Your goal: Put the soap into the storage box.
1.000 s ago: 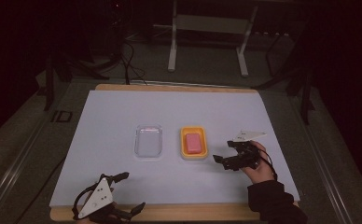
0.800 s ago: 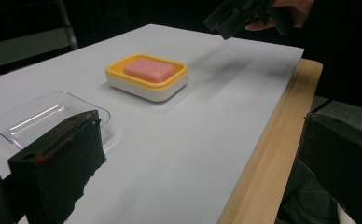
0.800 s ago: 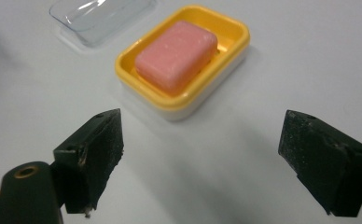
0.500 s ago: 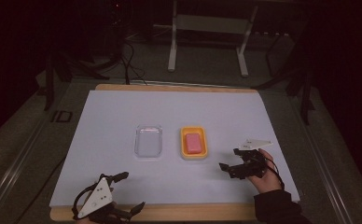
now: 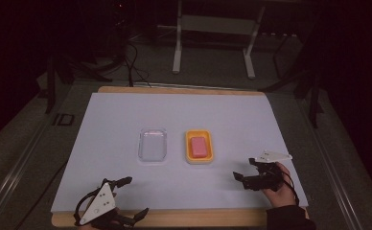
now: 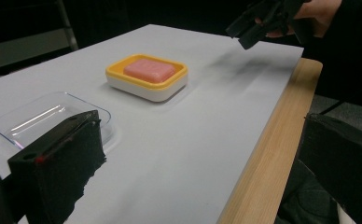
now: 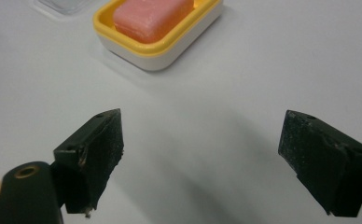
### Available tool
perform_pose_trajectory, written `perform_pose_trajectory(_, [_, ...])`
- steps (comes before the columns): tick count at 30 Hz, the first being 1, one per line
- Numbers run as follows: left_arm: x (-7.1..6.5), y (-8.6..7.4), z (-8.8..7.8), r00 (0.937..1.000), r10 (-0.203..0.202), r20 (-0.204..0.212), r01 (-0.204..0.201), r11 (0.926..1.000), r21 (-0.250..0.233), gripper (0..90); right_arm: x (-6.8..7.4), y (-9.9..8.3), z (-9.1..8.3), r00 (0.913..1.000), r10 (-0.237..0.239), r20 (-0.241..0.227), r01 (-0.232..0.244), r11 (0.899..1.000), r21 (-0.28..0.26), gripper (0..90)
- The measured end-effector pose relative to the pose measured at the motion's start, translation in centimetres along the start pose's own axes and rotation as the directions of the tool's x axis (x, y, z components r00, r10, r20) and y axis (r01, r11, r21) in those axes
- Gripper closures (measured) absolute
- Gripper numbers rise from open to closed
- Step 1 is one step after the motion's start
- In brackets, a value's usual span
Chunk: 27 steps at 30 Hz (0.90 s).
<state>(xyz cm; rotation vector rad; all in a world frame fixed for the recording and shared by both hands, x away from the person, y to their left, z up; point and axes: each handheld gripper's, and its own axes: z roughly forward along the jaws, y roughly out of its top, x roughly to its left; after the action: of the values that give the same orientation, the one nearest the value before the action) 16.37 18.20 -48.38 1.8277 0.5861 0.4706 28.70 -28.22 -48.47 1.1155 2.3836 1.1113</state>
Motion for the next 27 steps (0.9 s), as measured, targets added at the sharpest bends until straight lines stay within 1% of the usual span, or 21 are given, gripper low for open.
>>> perform_pose_trajectory(1, [0.0, 0.0, 0.0, 1.0000, -0.001, 0.000, 0.001, 1.0000, -0.001, 0.8, 0.0, -0.2, -0.2, 1.0000, 0.008, -0.004, -0.008, 1.000, -0.010, 13.7])
perform_pose_trajectory(3, [0.0, 0.0, 0.0, 1.0000, 0.001, 0.000, -0.001, 1.0000, 0.000, 0.8, 0.1, -0.2, -0.3, 1.0000, 0.009, -0.002, -0.009, 1.000, -0.015, 13.7])
perform_pose_trajectory(7, [-0.1, 0.0, 0.0, 0.9999, 0.009, -0.004, -0.009, 0.9999, 0.005, 0.8, 0.2, -0.5, -0.6, 1.0000, 0.006, -0.002, -0.006, 1.000, -0.015, 13.6])
perform_pose_trajectory(11, [-0.1, 0.0, 0.0, 1.0000, 0.009, -0.001, -0.009, 1.0000, 0.004, 0.8, 0.3, -0.9, -0.8, 0.9998, 0.014, 0.016, -0.013, 1.000, -0.025, 13.6])
perform_pose_trajectory(15, [-0.1, 0.0, 0.0, 0.9999, 0.010, 0.000, -0.010, 0.9999, 0.005, 0.8, 0.1, -1.0, -0.7, 0.9991, 0.031, 0.029, -0.030, 0.999, -0.034, 13.6])
perform_pose_trajectory(19, [-0.1, 0.0, 0.0, 0.9999, 0.015, 0.000, -0.015, 0.9999, 0.007, 0.8, -0.2, -1.1, -0.6, 0.9986, 0.030, 0.043, -0.028, 0.999, -0.042, 13.6])
perform_pose_trajectory(22, [-0.1, 0.0, -0.1, 0.9999, 0.013, 0.001, -0.013, 0.9999, 0.005, 0.8, -0.3, -1.2, -0.5, 0.9981, 0.032, 0.052, -0.030, 0.999, -0.041, 13.6])
perform_pose_trajectory(23, [-0.1, 0.0, -0.1, 0.9999, 0.011, 0.001, -0.011, 0.9999, 0.004, 0.8, -0.5, -1.3, -0.4, 0.9979, 0.040, 0.051, -0.039, 0.999, -0.035, 13.6])
perform_pose_trajectory(27, [-0.1, 0.0, -0.1, 0.9999, 0.011, 0.001, -0.011, 0.9999, 0.004, 0.8, -0.7, -1.3, -0.3, 0.9972, 0.050, 0.056, -0.048, 0.998, -0.031, 13.6])
